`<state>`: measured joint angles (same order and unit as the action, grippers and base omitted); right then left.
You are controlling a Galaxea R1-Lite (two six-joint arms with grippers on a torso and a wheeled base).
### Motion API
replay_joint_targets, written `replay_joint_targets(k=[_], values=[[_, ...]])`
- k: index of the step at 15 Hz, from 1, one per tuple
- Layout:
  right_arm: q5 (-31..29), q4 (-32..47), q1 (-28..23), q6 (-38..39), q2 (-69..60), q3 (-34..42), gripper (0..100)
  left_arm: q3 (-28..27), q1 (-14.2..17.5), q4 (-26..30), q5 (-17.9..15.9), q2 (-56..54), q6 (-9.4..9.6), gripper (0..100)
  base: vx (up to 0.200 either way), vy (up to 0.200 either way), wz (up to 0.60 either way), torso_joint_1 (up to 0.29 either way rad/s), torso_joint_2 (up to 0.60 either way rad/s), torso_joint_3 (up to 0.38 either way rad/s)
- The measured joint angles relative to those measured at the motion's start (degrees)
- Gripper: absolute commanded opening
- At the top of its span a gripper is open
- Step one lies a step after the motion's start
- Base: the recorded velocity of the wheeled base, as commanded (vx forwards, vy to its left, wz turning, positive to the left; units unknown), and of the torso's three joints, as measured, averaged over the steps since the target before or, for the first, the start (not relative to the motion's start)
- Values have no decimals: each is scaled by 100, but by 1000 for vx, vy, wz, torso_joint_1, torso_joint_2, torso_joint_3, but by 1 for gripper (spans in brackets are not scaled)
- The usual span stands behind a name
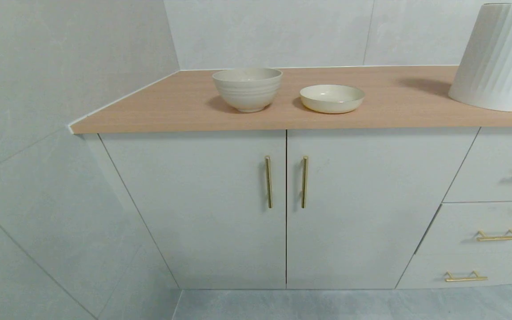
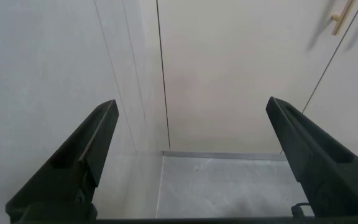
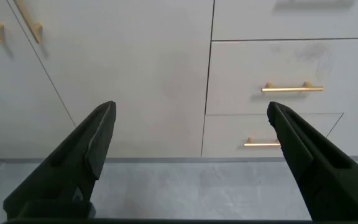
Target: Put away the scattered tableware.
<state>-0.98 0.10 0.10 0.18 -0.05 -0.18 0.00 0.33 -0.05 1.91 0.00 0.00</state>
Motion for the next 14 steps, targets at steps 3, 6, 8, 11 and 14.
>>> replay_joint_targets(k=[3,6,8,11,14], values=[[219,-17,6,55,23,-375,100,0,0,-5,-2,0,0,100,0,0,0,0,0,0],[1113,132,61,217,624,-1047,100,0,0,-2,-2,0,0,100,0,0,0,0,0,0],[1641,162,128,246,1548,-1364,100,0,0,-2,0,0,0,100,0,0,0,0,0,0],[1958,-48,670,288,3367,-2078,100,0,0,-2,0,0,0,100,0,0,0,0,0,0],[1616,-970,1630,318,5264,-2837,100,0,0,-2,0,0,0,100,0,0,0,0,0,0]])
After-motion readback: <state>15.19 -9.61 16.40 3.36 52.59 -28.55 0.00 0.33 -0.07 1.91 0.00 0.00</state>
